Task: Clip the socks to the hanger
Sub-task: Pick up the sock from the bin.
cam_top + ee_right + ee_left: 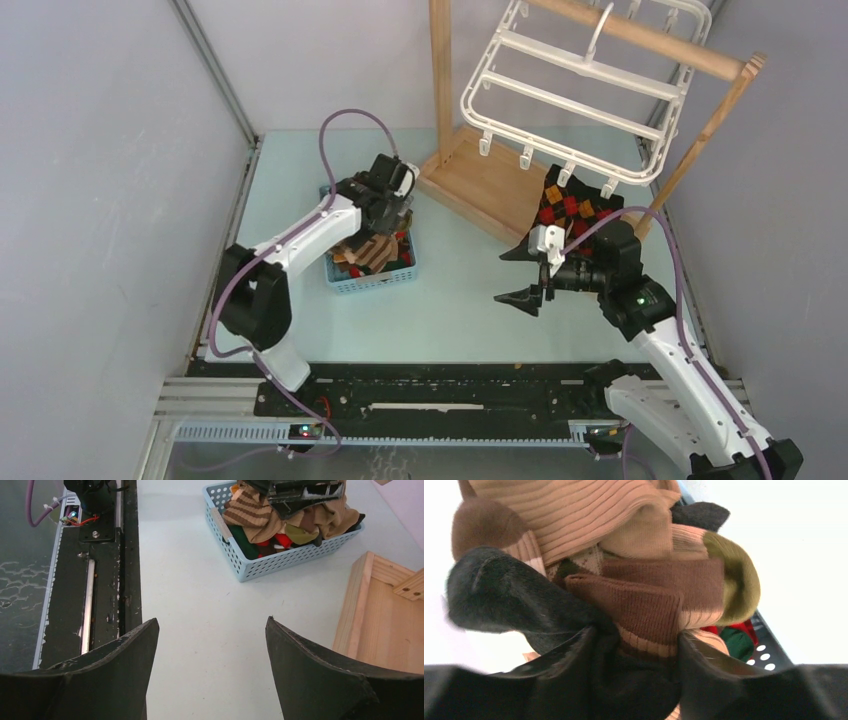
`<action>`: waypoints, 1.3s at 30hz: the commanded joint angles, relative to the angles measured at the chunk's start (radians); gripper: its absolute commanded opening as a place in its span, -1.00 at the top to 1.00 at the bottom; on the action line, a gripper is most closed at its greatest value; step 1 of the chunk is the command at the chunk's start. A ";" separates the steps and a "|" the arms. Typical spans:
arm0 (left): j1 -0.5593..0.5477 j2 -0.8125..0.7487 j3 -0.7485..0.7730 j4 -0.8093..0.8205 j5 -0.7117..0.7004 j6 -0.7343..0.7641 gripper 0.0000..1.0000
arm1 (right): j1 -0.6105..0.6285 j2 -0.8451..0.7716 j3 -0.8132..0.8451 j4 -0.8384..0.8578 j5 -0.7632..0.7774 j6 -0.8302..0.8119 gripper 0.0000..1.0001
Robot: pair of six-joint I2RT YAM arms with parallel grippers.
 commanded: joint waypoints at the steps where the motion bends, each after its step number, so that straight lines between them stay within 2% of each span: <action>1: 0.056 0.043 -0.007 0.021 0.023 0.005 0.22 | -0.003 -0.029 -0.004 0.009 0.003 0.009 -0.73; 6: 0.143 -0.030 0.046 0.005 0.098 0.043 0.65 | -0.017 -0.049 -0.004 -0.006 0.000 0.014 -0.73; 10: 0.220 -0.081 0.149 -0.031 0.194 0.037 0.81 | -0.027 -0.060 -0.005 -0.002 0.000 0.019 -0.73; 16: 0.283 -0.130 0.251 -0.040 0.309 0.000 0.84 | -0.043 -0.076 -0.007 -0.006 -0.002 0.027 -0.73; 24: 0.291 -0.121 0.301 -0.093 0.326 -0.019 0.85 | -0.052 -0.088 -0.009 -0.022 -0.002 0.023 -0.73; 30: 0.291 -0.139 0.211 -0.103 0.314 -0.039 0.84 | -0.058 -0.092 -0.010 -0.026 -0.003 0.021 -0.73; 35: 0.276 -0.107 0.072 -0.083 0.458 -0.108 0.79 | -0.060 -0.090 -0.018 -0.021 -0.004 0.024 -0.73; 39: 0.259 -0.053 -0.042 -0.084 0.474 -0.142 0.74 | -0.060 -0.092 -0.018 -0.022 -0.006 0.021 -0.73</action>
